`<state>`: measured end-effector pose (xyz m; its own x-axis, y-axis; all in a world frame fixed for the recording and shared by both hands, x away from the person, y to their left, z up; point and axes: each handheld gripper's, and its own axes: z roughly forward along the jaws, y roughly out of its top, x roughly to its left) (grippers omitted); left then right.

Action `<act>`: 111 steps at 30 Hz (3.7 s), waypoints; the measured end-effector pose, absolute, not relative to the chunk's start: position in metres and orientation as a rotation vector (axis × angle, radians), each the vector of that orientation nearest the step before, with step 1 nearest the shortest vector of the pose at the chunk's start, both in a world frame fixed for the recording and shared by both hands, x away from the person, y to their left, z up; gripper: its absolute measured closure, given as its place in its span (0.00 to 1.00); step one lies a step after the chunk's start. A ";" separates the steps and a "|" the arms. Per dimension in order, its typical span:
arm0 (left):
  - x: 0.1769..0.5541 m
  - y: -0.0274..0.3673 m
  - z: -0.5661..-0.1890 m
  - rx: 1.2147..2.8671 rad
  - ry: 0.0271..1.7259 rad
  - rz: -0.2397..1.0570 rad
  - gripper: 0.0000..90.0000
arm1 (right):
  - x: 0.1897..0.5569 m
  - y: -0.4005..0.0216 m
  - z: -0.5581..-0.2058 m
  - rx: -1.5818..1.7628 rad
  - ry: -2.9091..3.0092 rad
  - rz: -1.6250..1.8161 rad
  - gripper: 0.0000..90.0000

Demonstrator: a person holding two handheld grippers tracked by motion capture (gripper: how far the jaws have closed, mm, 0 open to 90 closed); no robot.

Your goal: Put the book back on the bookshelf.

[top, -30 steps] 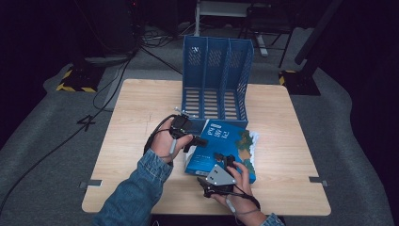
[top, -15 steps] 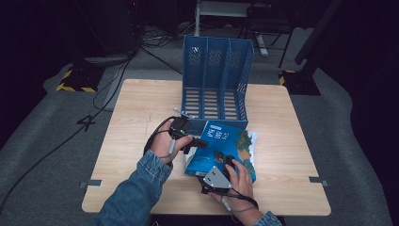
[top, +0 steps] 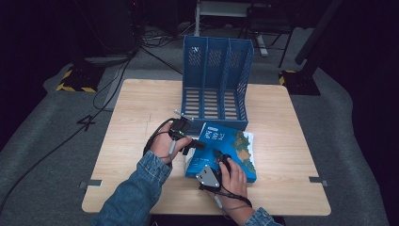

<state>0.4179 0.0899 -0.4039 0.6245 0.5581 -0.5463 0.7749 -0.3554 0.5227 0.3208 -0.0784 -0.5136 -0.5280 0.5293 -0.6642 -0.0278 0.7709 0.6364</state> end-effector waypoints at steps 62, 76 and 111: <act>0.432 0.130 -0.428 1.824 1.136 -0.027 0.51 | 0.340 -0.082 -0.473 0.215 2.112 0.652 0.67; 0.434 0.163 -0.441 1.799 1.190 0.064 0.51 | 0.346 -0.107 -0.427 0.304 2.171 0.809 0.68; 0.433 0.197 -0.504 2.131 1.114 0.425 0.27 | 0.354 -0.163 -0.328 0.752 2.081 1.217 0.69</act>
<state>0.4330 0.1973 -0.5037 0.5791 0.8148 -0.0254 0.5907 -0.3980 0.7019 0.3544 -0.1634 -0.3278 -0.6547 0.7245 -0.2158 0.1671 0.4171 0.8934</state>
